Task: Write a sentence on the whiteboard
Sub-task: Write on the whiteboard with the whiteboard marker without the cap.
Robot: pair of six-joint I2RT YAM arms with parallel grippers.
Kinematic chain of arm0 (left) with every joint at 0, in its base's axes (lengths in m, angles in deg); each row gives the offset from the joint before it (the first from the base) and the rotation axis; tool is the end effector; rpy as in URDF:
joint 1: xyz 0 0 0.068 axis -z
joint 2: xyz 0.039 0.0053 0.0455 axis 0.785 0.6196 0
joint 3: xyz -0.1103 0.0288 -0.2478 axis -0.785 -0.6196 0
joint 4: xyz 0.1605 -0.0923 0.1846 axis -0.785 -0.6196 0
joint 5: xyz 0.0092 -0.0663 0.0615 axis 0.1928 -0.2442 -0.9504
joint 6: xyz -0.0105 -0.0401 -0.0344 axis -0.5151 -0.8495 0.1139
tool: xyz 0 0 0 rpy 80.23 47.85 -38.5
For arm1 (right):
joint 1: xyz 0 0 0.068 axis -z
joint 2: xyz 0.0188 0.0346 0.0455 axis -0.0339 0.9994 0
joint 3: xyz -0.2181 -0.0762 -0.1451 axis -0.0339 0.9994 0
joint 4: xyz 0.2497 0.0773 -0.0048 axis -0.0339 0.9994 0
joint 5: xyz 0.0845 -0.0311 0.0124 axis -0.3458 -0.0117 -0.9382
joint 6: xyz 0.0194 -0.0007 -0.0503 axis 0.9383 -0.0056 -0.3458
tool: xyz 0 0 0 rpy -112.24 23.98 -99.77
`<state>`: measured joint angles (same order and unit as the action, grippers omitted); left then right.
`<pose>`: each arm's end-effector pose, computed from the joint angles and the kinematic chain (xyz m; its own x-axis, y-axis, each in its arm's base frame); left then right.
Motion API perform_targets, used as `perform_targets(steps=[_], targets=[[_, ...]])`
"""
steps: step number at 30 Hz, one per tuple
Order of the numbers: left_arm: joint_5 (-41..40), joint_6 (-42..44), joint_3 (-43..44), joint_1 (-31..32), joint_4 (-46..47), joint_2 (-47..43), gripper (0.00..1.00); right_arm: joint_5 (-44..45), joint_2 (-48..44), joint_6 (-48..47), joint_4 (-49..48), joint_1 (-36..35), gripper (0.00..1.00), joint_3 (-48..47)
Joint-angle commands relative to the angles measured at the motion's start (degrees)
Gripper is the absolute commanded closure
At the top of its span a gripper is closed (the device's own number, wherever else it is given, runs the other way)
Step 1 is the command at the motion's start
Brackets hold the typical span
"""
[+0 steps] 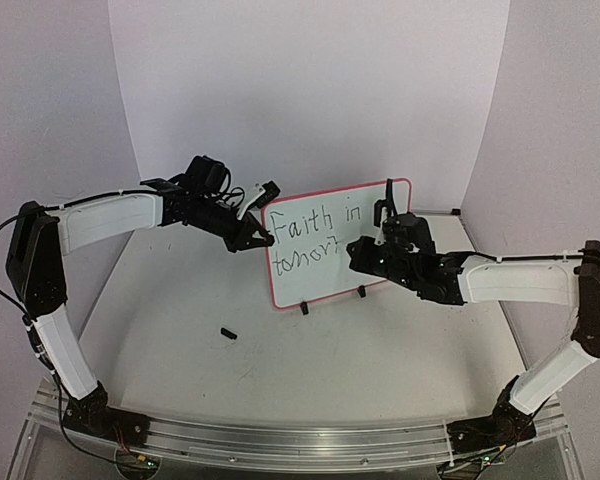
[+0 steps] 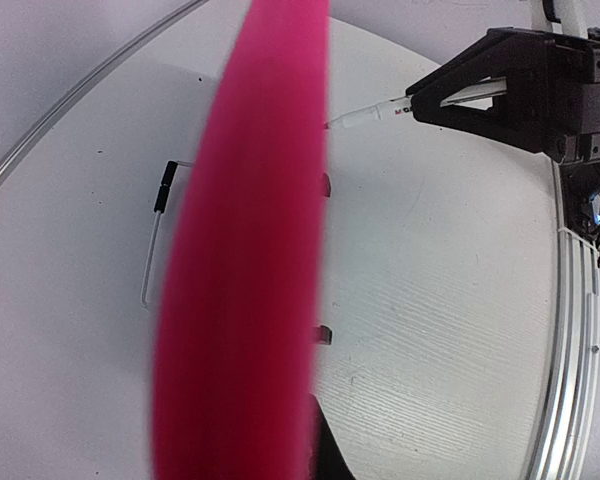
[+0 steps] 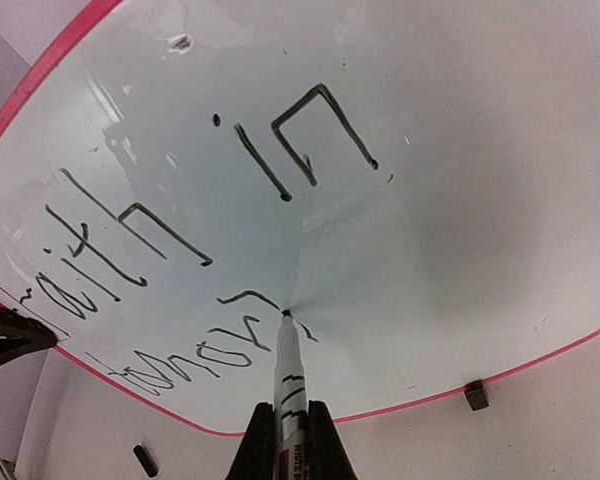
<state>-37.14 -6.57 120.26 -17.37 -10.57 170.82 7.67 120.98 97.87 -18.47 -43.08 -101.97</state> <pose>0.3185 -0.2399 0.2860 -0.2859 0.5186 -0.8058 0.9323 0.3450 -0.1088 0.2502 0.2418 0.2519 -0.5366 0.2490 -0.8062 -0.3412 0.8098 0.4773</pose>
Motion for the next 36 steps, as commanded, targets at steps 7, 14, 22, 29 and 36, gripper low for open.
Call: perform_targets(steps=[7,14,22,29,36], targets=[[-4.9,3.3,-0.3,0.3,-5.0,0.4,1.0,3.7,-2.4,0.5,-2.9,0.3,1.0,-0.7],[-4.8,3.3,-0.3,0.3,-5.0,0.4,1.0,5.1,-1.9,1.5,-2.6,0.4,1.0,-0.1],[-4.8,3.3,-0.3,0.4,-5.0,0.4,1.0,6.5,-1.4,2.3,-2.1,0.4,1.0,0.0],[-4.9,3.3,-0.4,0.4,-5.0,0.5,1.0,6.8,-1.2,2.7,-1.8,0.5,1.0,0.0],[-4.9,3.3,-0.3,0.4,-5.1,0.4,1.0,4.2,-1.7,1.4,-1.8,0.5,1.0,-0.3]])
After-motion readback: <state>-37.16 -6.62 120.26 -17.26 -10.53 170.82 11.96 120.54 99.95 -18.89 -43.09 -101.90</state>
